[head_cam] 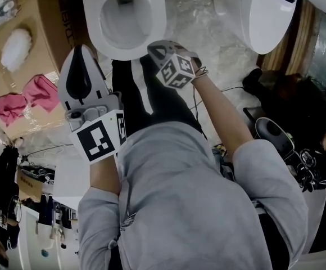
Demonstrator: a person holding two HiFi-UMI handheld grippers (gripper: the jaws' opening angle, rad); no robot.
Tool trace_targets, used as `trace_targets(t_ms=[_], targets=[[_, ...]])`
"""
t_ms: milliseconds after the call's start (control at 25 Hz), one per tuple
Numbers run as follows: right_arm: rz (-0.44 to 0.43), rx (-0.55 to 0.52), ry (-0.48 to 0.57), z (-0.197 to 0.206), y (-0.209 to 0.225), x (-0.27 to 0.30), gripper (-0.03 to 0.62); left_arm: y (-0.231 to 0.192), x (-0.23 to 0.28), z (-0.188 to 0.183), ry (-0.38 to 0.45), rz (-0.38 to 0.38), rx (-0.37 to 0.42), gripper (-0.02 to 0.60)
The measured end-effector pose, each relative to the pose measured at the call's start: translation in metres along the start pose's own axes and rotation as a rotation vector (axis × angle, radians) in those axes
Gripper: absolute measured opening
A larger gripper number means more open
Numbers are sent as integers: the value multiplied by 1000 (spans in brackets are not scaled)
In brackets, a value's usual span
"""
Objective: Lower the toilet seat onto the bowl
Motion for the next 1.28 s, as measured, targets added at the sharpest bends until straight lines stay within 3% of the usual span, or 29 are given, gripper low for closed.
trace_targets(t_ms=[880, 1040, 1280], targets=[[197, 66, 181, -95, 43, -114, 0, 24, -23, -82, 108, 84, 31, 0], [248, 71, 238, -116, 62, -134, 0, 30, -27, -97, 128, 102, 40, 0], [323, 160, 361, -148, 98, -163, 0, 35, -32, -122, 171, 124, 55, 0]])
Point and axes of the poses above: the fingertips, and each gripper's own axes: x forward along the fingers, y to its right, z out of its underside, the point moved 8 cm from there along -x, backward along the fingers, and after that the axes turned 9 degrees about -x, right-handed, at the moved point
